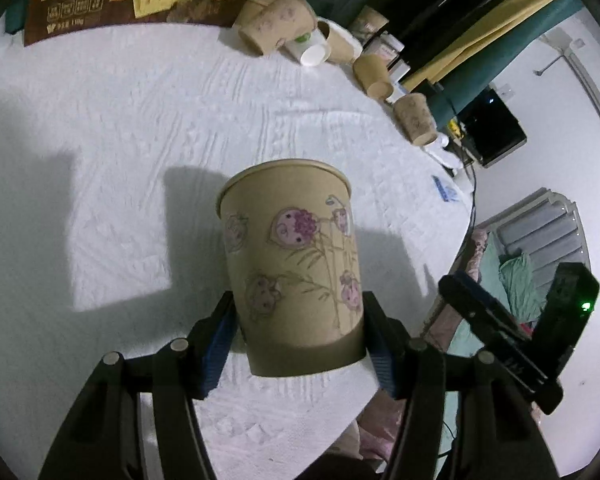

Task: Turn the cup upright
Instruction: 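Close the left gripper on the cup body and lift it off the table, then bring the cup to the right gripper while the left gripper releases it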

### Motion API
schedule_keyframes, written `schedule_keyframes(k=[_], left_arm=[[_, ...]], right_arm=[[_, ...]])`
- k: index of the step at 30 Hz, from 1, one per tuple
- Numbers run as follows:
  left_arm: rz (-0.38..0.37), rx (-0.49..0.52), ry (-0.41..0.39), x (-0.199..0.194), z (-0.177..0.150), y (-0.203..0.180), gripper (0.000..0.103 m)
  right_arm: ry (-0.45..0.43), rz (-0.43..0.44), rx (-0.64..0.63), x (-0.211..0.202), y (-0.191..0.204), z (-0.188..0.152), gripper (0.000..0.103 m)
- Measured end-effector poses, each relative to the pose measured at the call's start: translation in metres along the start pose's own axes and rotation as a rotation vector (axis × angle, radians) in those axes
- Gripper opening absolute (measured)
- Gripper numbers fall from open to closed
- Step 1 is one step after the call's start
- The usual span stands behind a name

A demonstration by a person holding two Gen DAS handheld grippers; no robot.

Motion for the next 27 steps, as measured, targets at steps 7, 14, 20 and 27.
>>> schedule_keyframes(k=[7, 14, 20, 27], left_arm=[[0.019, 0.063, -0.019, -0.003, -0.002, -0.008, 0.081], [0.018, 0.062, -0.113, -0.037, 0.001, -0.004, 0.082], [0.121, 0.091, -0.253, -0.077, 0.005, 0.024, 0.082], [0.237, 0.132, -0.353, -0.11, 0.006, 0.055, 0.082]], right_arm=[[0.029, 0.021, 0.002, 0.008, 0.003, 0.001, 0.087], [0.018, 0.102, -0.046, 0.007, 0.022, 0.017, 0.087], [0.07, 0.244, -0.116, 0.021, 0.059, 0.035, 0.087], [0.195, 0.41, -0.082, 0.045, 0.112, 0.044, 0.087]])
Point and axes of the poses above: each gripper's, at about its wrist camera, not at the fingertips, and x roughly the way its jaws point, y to its left, z to its top, the point moved 2 cm from there along x, roughly the way its jaws point, and after that the axes turned 11 degrees about -y, right-handed, at the moved point
